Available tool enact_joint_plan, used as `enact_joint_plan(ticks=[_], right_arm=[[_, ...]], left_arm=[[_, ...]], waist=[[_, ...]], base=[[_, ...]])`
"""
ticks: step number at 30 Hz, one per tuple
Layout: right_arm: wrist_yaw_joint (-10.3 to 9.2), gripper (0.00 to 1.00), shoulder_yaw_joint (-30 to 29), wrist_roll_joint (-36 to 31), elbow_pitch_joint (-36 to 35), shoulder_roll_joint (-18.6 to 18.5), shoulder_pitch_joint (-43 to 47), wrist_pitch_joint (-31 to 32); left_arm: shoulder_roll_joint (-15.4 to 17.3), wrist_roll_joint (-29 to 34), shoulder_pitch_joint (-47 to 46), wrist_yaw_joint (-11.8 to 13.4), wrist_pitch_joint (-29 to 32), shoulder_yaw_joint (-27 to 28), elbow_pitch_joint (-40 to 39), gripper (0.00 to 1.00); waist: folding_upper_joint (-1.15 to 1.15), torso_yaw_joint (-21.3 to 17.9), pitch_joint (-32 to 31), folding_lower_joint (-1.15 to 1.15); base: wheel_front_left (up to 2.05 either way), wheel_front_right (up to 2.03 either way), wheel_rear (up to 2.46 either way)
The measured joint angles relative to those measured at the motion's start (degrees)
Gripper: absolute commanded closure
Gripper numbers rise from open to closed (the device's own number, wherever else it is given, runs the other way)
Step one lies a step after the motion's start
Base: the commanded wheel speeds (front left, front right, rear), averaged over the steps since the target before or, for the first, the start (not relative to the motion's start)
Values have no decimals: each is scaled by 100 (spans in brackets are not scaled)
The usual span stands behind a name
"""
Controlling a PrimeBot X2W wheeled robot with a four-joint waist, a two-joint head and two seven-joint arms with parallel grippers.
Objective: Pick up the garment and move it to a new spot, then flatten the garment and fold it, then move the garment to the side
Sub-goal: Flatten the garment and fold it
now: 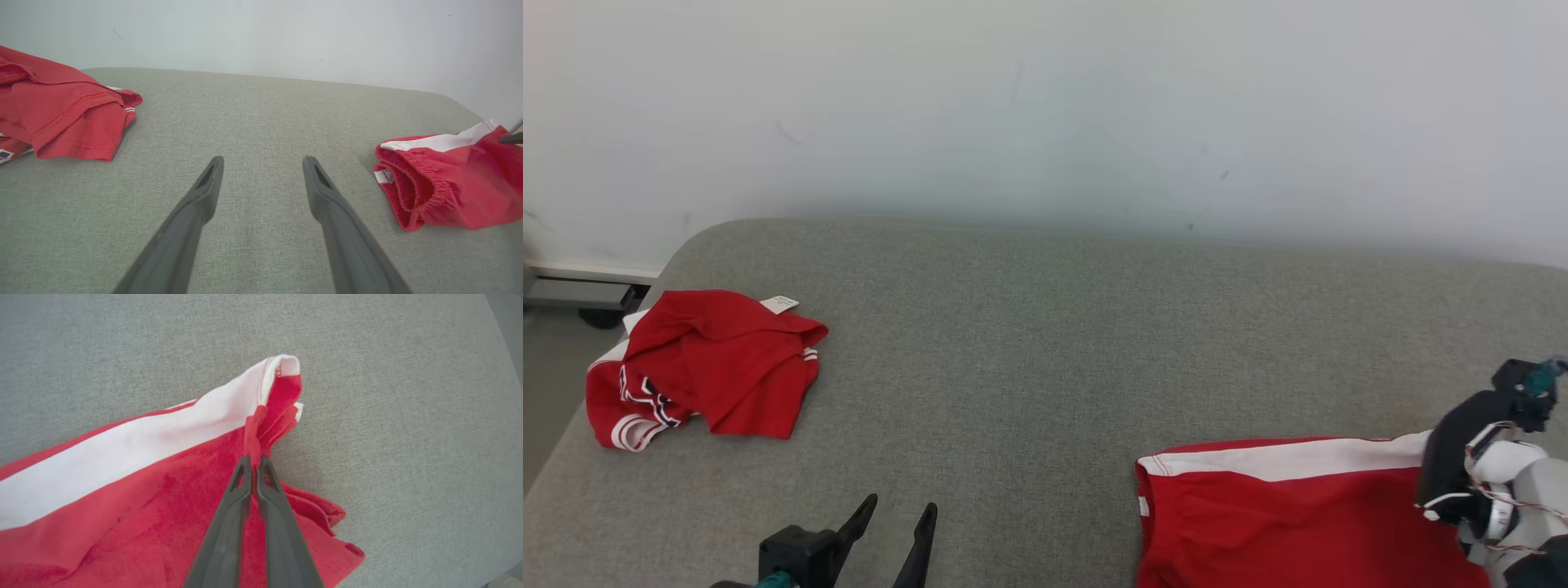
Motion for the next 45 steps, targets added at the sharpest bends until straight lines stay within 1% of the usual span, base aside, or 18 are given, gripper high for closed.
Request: enact_joint_plan(ticks=[1, 2, 11, 14, 19, 25, 29, 33, 37, 39, 45], right_arm=[[3, 100, 89, -20, -65, 80, 9, 21], [75, 100, 245, -20, -196, 254, 33, 104], [671, 100, 901, -9, -861, 937, 246, 449], [773, 100, 1135, -9, -1112, 1087, 247, 564], [839, 100, 1371, 10, -1425, 1085, 244, 758], [840, 100, 1716, 210, -1764, 1115, 248, 960], [840, 100, 2045, 303, -1934, 1121, 248, 1099], [655, 100, 2633, 700, -2119, 1096, 248, 1161], [411, 100, 3072, 1032, -2272, 1099, 244, 1216], [303, 100, 3217, 1117, -2288, 1101, 240, 1254], [151, 100, 3388, 1310, -2283, 1095, 225, 1303]], left_arm=[[-1, 0, 24, 0, 0, -9, 7, 0], [-3, -1, 26, 0, 0, -13, 14, 0], [-29, -24, 38, 2, -5, -26, 71, 0], [-41, -24, 46, 2, -5, -31, 75, 0], [-88, -24, 44, 2, -5, -74, 74, 0], [-98, -24, 31, -3, -4, -107, 80, 0], [-93, -24, 31, -1, -4, -87, 98, 0], [-103, -24, 26, -1, -4, -94, 108, 0], [-111, -24, 18, -4, -4, -100, 126, 0], [-114, -24, 14, -7, -4, -103, 131, 0], [-119, -24, -2, -9, -4, -109, 137, 0]], waist=[[0, -22, -15, 0], [0, -68, -46, 0], [0, -271, -200, 0], [0, -331, -248, 0], [0, -366, -277, 0], [0, -312, -259, 0], [0, -272, -247, 0], [0, -234, -236, 0], [0, -196, -218, 0], [0, -180, -208, 0], [0, -136, -172, 0]], base=[[0, 0, 0], [0, 0, 0], [0, 0, 0], [0, 0, 0], [0, 0, 0], [0, 0, 0], [0, 0, 0], [0, 0, 0], [0, 0, 0], [0, 0, 0], [0, 0, 0]])
